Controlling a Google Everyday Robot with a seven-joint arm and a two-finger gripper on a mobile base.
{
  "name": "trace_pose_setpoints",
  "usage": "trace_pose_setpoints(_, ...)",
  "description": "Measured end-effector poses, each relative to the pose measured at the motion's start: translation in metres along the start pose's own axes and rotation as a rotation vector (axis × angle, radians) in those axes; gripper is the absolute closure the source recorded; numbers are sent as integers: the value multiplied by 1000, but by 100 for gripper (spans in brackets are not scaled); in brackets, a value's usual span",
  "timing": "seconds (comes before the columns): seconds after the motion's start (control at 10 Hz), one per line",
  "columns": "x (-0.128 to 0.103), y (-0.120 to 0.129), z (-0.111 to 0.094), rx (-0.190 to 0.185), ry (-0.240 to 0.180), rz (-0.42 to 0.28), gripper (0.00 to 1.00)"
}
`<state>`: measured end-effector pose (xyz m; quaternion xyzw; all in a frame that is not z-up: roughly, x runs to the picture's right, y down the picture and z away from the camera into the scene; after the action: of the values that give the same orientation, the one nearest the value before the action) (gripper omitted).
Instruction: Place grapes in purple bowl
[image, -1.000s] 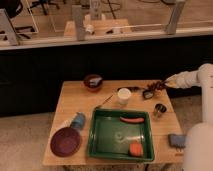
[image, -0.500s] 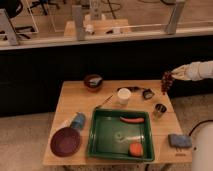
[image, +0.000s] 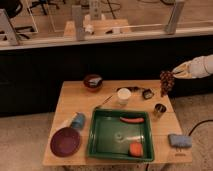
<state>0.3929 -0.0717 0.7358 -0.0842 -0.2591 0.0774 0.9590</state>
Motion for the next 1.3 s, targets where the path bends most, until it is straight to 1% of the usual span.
trace_pose_setpoints(0.4,-5,1,1,-9,-7,-12,100)
trace_pose_setpoints(0.5,-12,4,-3,-14,-25,-42,100)
trace_pose_setpoints(0.6,-22,10,-10,-9,-36,-83,100)
trace_pose_setpoints(0.8,-38,30,-33,21,-51,-168,100)
trace_pose_setpoints(1.0,-57,52,-45,39,-72,-248,100)
trace_pose_setpoints(1.2,-81,85,-61,60,-98,-335,100)
trace_pose_setpoints(1.3,-92,100,-66,65,-114,-361,100)
